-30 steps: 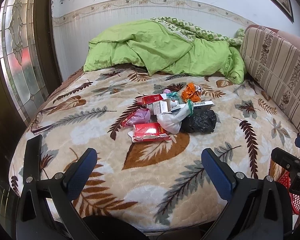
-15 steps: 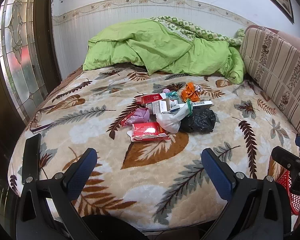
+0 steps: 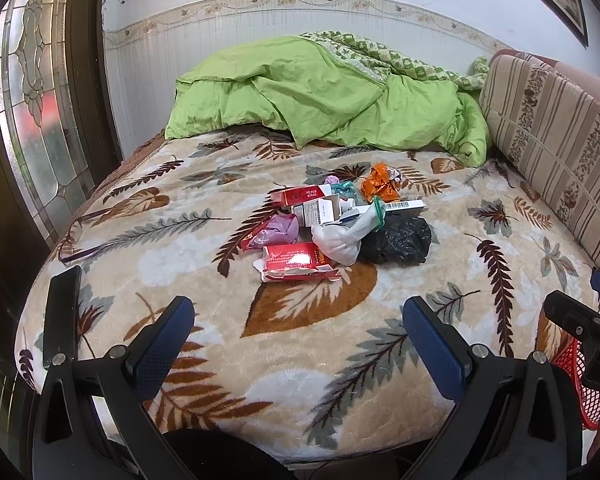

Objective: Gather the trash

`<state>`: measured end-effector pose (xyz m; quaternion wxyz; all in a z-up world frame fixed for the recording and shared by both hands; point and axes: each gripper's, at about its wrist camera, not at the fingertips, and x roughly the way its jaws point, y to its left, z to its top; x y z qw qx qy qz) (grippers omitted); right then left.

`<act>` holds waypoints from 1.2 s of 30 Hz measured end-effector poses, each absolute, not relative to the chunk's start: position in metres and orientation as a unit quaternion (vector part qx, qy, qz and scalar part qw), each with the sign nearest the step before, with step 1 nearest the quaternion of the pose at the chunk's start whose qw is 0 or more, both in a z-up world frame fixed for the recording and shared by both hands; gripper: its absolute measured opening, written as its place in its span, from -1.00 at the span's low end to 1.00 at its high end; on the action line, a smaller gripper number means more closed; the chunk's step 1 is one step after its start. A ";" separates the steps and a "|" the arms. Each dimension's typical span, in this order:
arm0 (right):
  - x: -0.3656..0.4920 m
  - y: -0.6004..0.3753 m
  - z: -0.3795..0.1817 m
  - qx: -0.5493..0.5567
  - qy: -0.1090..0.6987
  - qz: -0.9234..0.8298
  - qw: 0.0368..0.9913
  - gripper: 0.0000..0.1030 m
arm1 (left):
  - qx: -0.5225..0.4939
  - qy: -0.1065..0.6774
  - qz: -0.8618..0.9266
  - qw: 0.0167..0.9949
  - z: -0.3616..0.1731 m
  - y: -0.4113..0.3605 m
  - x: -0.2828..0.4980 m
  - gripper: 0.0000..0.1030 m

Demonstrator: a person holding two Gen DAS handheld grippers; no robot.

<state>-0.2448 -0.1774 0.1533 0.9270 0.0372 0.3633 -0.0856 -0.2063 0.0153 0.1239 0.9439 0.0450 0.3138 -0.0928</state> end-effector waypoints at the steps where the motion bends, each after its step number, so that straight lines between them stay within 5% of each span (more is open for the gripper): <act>1: -0.245 -0.177 0.153 0.038 0.364 -0.086 0.927 0.98 | 0.045 0.314 -0.093 0.944 0.124 0.016 -0.206 1.00; 18: -0.220 -0.190 0.128 0.089 0.396 -0.039 0.913 0.92 | -0.084 0.448 -0.077 0.887 0.081 0.071 -0.138 0.99; 32: -0.210 -0.190 0.119 0.096 0.402 -0.032 0.910 0.92 | -0.268 0.524 -0.119 0.800 0.046 0.067 -0.059 0.21; 36: -0.210 -0.194 0.118 0.098 0.400 -0.035 0.911 0.92 | -0.259 0.524 -0.106 0.805 0.037 0.054 -0.043 -0.37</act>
